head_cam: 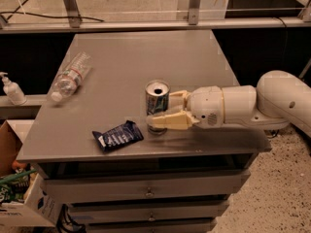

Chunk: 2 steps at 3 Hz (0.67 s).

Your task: Move redbull can near rxbar blueberry

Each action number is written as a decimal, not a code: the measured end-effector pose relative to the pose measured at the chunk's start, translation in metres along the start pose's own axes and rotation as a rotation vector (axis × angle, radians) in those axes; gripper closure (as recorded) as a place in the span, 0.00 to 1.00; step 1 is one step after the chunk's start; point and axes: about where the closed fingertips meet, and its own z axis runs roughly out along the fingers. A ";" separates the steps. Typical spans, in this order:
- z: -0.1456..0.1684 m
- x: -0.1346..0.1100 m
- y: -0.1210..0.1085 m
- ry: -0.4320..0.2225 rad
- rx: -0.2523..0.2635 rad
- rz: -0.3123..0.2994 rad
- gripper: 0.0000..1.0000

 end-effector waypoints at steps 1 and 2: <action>-0.001 0.009 0.007 -0.006 -0.007 0.006 0.00; -0.003 0.013 0.011 -0.016 -0.008 0.009 0.00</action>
Offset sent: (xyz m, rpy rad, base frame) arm -0.0174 -0.0115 -0.0138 0.0322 0.0109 -0.0069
